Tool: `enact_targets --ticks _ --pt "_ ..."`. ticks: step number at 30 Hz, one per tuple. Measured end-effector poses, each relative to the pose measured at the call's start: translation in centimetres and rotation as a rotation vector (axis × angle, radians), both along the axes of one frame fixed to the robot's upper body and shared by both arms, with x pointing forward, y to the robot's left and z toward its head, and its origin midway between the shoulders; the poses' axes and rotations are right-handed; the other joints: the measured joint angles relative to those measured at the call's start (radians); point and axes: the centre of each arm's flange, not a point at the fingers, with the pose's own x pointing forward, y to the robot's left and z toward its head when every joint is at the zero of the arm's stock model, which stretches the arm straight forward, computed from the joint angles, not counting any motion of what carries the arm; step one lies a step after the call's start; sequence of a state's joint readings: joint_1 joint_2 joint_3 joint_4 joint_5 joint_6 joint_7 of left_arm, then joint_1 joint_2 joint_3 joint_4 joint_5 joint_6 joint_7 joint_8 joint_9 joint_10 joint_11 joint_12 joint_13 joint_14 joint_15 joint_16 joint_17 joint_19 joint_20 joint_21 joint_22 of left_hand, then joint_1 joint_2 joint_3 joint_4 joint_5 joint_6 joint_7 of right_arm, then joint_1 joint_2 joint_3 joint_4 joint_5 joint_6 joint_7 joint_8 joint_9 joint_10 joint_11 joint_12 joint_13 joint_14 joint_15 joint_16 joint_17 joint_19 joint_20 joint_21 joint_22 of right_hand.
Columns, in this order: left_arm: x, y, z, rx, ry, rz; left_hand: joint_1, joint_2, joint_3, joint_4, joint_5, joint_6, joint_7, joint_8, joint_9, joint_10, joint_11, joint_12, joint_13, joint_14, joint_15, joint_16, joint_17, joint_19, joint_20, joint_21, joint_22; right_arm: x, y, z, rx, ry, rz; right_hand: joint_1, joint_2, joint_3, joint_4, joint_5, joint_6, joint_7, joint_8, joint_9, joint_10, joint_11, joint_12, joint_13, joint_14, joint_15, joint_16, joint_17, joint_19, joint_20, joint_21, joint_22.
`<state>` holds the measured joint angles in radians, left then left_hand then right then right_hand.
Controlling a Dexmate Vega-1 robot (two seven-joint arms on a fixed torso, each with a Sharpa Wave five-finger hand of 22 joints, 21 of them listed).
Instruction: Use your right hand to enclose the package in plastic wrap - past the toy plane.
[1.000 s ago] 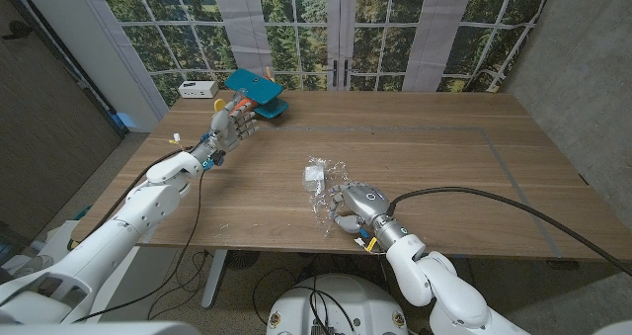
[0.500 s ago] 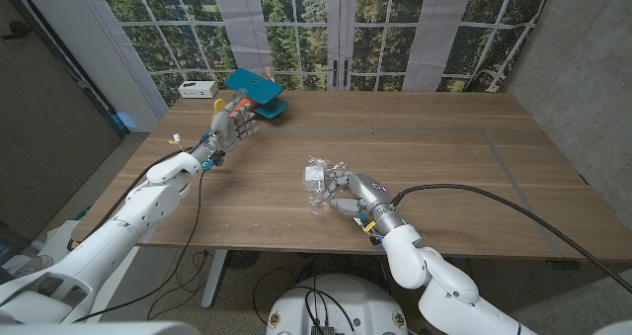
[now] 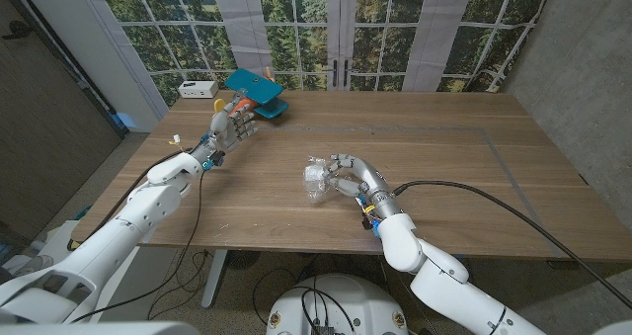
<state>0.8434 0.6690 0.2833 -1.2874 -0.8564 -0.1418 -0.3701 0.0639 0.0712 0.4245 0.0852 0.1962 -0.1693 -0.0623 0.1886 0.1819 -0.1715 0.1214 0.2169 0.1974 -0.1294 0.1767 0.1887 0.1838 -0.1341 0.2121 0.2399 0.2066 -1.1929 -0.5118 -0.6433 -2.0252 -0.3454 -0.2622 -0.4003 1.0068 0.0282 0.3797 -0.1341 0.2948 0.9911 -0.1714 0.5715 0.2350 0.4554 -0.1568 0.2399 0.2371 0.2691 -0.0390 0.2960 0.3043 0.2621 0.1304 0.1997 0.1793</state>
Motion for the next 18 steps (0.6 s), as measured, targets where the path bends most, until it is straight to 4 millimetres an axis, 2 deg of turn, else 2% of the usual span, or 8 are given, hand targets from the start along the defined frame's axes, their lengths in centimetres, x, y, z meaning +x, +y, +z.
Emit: enact_targets --ticks 7,18 --pt "0.1 0.1 0.0 -0.003 -0.002 0.002 0.000 0.000 0.000 0.000 0.000 0.000 0.000 0.000 0.000 0.000 0.000 0.000 0.000 0.011 0.000 0.004 0.000 0.000 0.000 0.000 0.000 1.1 0.4 0.8 0.053 0.011 0.015 0.005 0.005 -0.005 0.003 0.000 -0.004 0.003 0.000 0.005 -0.005 0.005 0.000 0.000 -0.005 -0.002 0.000 0.000 -0.011 0.000 0.000 0.000" --pt "0.1 0.3 -0.1 -0.008 -0.005 0.006 0.000 0.000 0.000 0.000 0.000 0.000 0.000 0.000 0.000 0.000 0.000 0.000 0.000 0.011 0.000 0.004 0.000 0.000 0.000 0.000 0.000 3.2 1.5 1.9 0.100 0.029 0.015 0.010 0.010 -0.012 -0.004 -0.008 -0.009 0.009 0.000 0.005 0.000 0.011 0.000 0.000 -0.005 -0.002 0.000 0.000 -0.016 0.006 0.000 0.000"
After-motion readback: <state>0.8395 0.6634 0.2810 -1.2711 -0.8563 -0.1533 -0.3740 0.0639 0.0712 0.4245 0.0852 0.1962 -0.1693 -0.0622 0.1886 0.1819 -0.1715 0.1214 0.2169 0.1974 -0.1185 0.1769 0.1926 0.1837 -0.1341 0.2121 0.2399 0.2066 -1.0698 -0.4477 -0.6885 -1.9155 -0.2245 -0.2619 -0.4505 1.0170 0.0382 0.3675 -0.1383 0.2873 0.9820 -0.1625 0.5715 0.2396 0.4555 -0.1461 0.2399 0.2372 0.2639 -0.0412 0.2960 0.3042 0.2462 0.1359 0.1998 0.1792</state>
